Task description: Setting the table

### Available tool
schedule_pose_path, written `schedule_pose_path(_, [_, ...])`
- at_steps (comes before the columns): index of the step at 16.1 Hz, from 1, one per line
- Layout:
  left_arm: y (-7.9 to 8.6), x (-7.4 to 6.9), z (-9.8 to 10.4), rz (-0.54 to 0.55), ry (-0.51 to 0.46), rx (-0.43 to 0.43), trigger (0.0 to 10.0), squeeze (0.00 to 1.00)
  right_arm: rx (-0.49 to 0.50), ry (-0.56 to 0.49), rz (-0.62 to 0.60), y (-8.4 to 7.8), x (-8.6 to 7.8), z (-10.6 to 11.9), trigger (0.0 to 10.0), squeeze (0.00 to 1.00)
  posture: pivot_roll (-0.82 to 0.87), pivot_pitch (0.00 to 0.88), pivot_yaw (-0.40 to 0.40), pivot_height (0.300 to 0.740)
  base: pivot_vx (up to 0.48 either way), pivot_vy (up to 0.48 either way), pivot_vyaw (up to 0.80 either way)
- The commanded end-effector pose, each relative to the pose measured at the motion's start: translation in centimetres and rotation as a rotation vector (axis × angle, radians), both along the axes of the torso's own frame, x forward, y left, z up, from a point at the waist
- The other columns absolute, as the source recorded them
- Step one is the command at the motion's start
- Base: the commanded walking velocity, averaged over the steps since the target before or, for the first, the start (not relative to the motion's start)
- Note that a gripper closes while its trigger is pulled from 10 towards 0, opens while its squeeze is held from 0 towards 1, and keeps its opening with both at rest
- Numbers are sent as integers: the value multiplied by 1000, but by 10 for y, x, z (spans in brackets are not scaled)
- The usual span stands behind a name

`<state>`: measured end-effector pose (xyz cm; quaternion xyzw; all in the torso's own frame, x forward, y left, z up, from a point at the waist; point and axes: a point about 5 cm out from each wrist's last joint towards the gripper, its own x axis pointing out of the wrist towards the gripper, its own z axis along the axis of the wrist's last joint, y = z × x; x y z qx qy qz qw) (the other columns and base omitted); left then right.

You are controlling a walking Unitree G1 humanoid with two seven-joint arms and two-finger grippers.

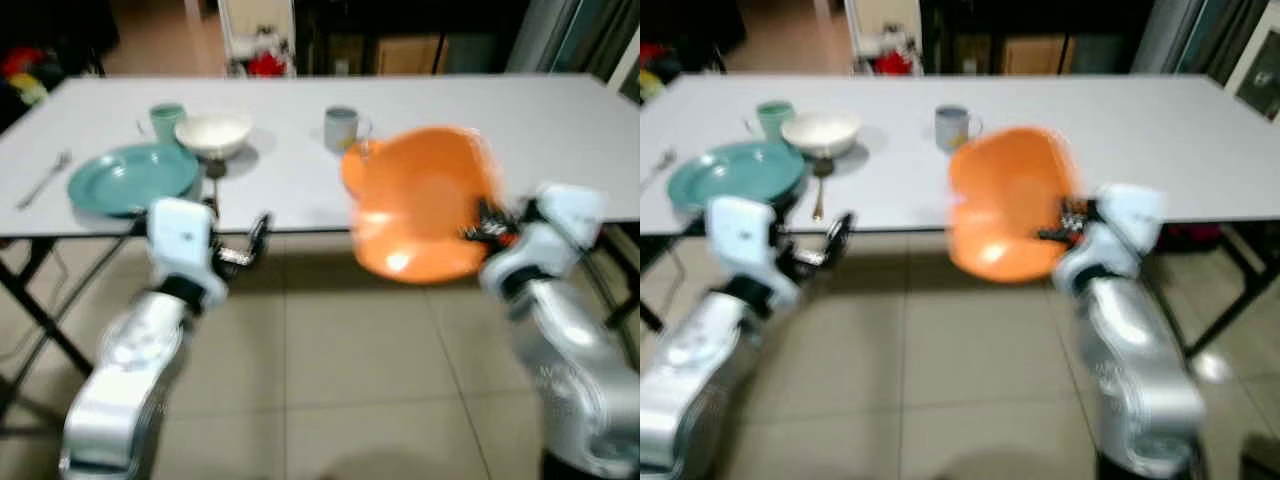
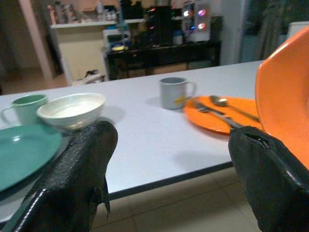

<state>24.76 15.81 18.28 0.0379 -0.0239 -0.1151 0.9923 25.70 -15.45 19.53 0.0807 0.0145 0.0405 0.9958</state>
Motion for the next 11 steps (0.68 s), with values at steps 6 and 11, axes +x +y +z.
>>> schedule_pose_path(6, [-1, 1, 3, 4, -16, 7, 10000, 0, 8, -40, -7, -4, 7, 8, 10000, 0, -7, 0, -9, 740, 359, 0, 0])
schedule_pose_path(11, [-2, 0, 2, 3, -18, 9, 10000, 0, 29, -37, -34, -9, 11, 9, 10000, 0, 1, 0, -13, 740, 359, 0, 0])
